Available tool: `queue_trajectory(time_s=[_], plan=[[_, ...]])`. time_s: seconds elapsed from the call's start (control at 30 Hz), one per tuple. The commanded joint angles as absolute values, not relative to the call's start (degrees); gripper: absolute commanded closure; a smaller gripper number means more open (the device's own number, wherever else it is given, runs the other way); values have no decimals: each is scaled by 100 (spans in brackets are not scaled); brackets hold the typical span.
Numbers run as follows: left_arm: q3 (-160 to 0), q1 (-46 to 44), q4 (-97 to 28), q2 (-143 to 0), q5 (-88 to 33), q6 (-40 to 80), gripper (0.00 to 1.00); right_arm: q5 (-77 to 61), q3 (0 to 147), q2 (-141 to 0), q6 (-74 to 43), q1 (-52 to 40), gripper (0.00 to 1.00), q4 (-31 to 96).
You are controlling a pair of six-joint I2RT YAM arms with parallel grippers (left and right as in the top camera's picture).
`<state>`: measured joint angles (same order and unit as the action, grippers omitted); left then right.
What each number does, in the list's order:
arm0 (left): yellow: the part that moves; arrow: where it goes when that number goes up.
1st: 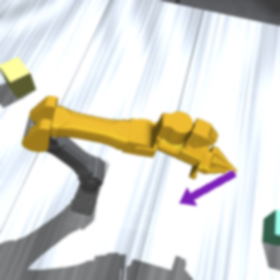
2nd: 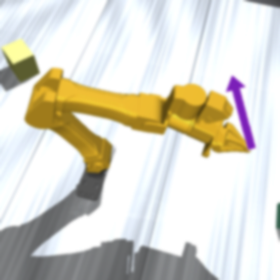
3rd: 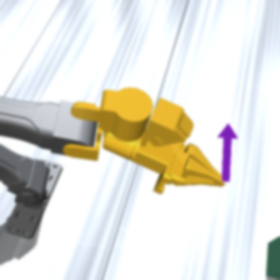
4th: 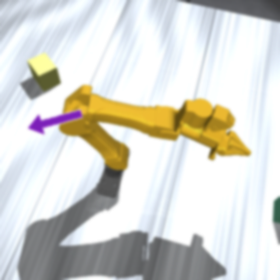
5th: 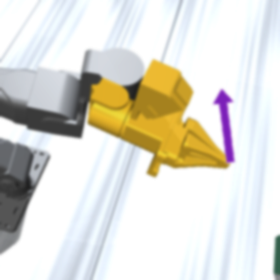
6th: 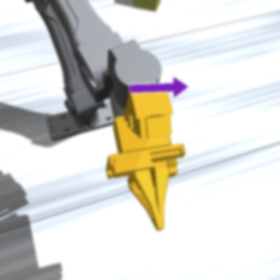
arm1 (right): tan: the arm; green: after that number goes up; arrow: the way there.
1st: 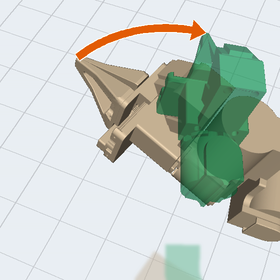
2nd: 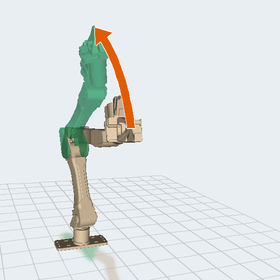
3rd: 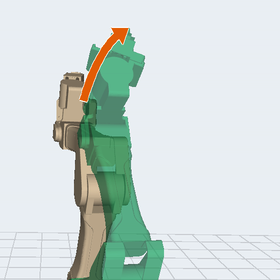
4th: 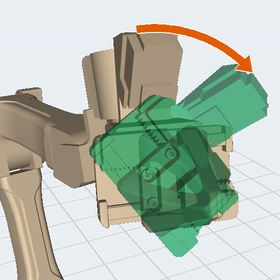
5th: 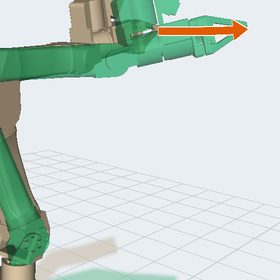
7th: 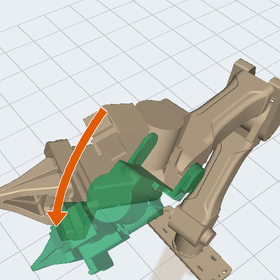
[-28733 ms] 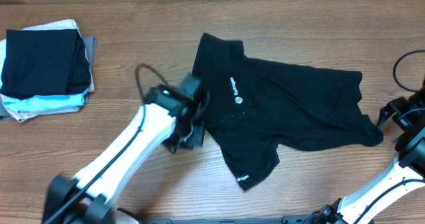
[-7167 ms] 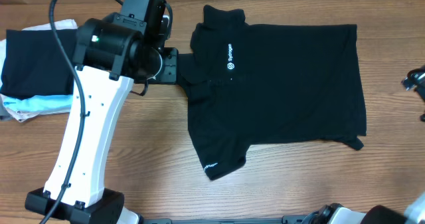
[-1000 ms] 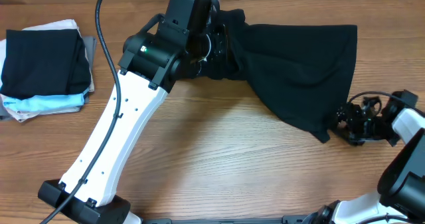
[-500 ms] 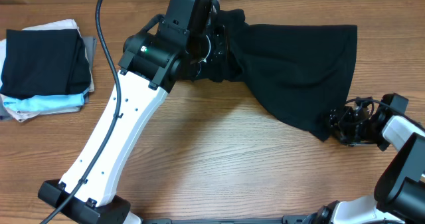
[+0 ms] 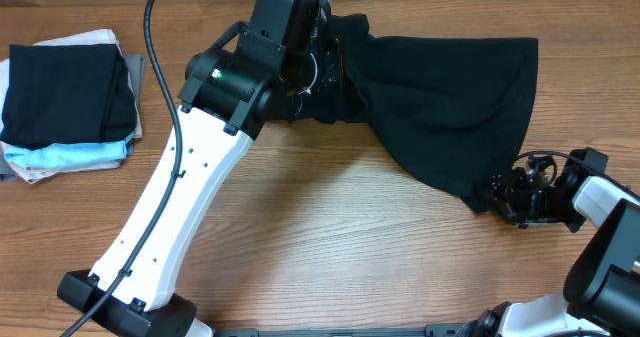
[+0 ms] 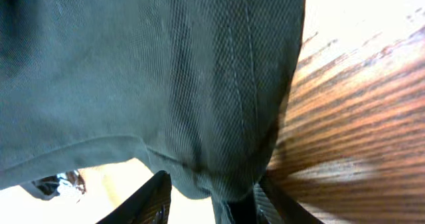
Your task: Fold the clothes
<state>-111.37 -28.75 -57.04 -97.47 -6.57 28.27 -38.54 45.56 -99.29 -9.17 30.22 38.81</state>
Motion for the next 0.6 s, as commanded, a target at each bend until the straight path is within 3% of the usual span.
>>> queue_trajectory(time_s=[0.0,0.2,0.43,0.57], plan=[[-11310,-2851,-5671,-9577,-578,2722,96,-3238,4313,-10182,-895,2967,55,3883],[-11310,-2851,-5688,-9577,-576,2716,95,-3223,4313,-10182,-897,2967,57,3435],[-11310,-2851,-5693,-9577,-541,2716,96,-3223,4313,-10182,-897,2969,96,3122],[-11310,-2851,-5697,-9574,-322,2639,96,-3232,4445,-10169,-899,3004,96,3179]])
